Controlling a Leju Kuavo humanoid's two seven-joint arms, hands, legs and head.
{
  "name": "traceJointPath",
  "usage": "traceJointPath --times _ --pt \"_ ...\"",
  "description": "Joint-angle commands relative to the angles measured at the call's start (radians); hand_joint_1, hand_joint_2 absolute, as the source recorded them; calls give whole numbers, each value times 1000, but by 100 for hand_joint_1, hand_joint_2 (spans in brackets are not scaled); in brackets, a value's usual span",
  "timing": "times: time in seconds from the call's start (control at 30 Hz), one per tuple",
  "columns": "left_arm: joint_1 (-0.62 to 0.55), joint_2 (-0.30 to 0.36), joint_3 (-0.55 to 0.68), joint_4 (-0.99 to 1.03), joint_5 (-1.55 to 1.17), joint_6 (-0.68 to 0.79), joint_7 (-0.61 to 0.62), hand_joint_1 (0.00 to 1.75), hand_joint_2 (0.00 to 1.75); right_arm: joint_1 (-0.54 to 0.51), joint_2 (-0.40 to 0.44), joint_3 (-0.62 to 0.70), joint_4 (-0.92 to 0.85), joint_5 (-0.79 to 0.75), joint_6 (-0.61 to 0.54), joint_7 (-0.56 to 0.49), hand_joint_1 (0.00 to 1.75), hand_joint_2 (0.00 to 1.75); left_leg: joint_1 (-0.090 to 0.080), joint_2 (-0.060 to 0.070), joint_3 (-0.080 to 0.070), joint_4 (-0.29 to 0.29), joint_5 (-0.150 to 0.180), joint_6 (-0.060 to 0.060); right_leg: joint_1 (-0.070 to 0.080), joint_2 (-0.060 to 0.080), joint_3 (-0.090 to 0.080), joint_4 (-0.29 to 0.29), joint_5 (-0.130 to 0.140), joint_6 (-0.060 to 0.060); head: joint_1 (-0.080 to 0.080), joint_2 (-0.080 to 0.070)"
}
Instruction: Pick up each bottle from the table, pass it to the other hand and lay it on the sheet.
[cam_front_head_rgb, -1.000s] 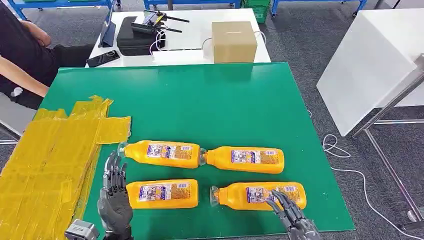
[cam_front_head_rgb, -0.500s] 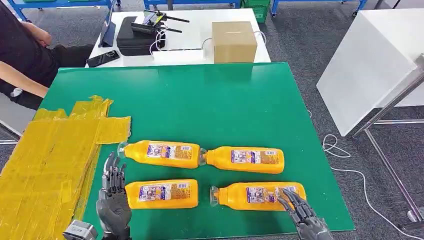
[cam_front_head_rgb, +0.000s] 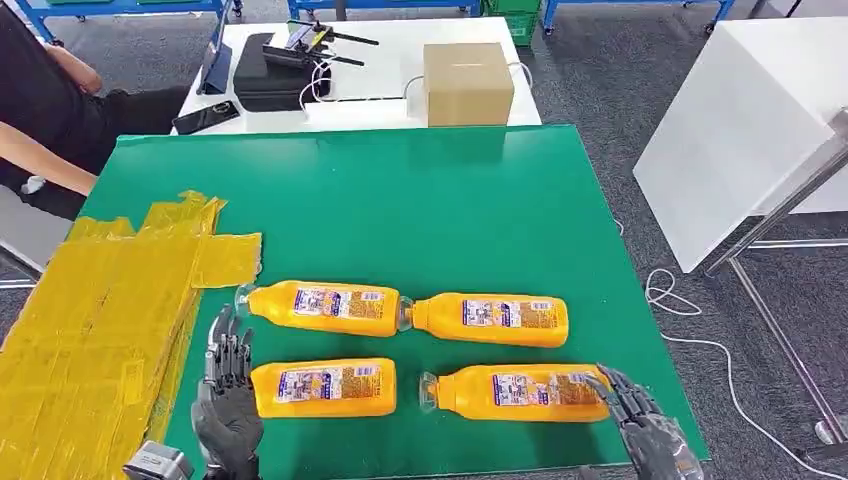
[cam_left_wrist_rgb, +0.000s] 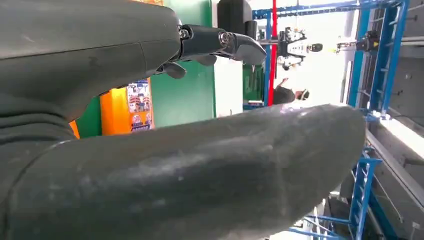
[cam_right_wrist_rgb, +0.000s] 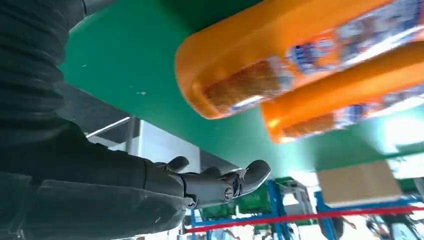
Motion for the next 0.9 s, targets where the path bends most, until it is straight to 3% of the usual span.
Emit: traceJointPath --times 0.03,0.23,0.6,0.9 --pt "-9 8 10 17 4 -17 -1 0 0 -45 59 -101 144 -21 62 -41 0 175 1 0 4 -2 0 -1 1 0 4 -3 0 0 0 0" --pt "-10 8 10 17 4 -18 -1 0 0 -46 65 -102 147 -18 68 -44 0 175 1 -1 5 -3 -1 -1 1 -1 5 -3 0 0 0 0" --pt "-16 11 7 25 4 -31 -1 0 0 -135 177 -127 225 77 178 -121 0 175 1 0 3 -3 0 -1 1 0 3 -3 1 0 0 0" --pt "-16 11 7 25 4 -31 -1 0 0 -135 177 -127 225 77 178 -121 0 175 1 0 2 -2 0 -1 1 0 2 -2 0 0 0 0"
